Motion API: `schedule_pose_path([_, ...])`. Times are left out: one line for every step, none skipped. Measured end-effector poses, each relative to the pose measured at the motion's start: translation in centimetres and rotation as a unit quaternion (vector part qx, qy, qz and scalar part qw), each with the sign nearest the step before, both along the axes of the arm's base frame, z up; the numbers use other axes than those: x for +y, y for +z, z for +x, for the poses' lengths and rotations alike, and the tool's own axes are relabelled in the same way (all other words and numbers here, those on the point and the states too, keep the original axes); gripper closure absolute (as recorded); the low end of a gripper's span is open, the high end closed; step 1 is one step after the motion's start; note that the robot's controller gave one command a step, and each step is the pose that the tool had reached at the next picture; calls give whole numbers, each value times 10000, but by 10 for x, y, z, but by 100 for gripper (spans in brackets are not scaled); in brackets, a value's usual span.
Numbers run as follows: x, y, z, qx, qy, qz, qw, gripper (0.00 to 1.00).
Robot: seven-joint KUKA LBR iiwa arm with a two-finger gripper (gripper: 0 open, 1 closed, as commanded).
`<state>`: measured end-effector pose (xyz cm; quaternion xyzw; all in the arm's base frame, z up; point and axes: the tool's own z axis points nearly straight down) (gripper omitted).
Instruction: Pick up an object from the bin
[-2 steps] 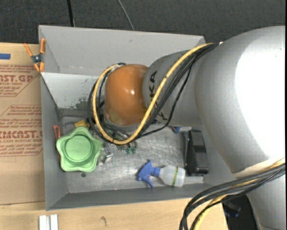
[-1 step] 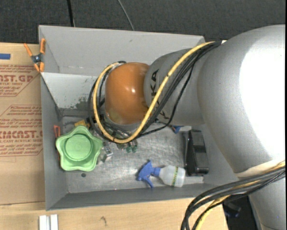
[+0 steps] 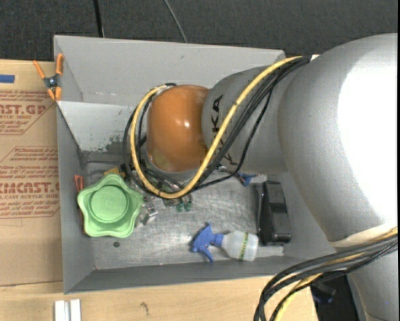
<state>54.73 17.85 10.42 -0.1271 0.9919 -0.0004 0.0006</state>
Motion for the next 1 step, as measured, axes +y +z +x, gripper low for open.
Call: schedule_pose_path([0,6,-1,27,2,-7,10000,100])
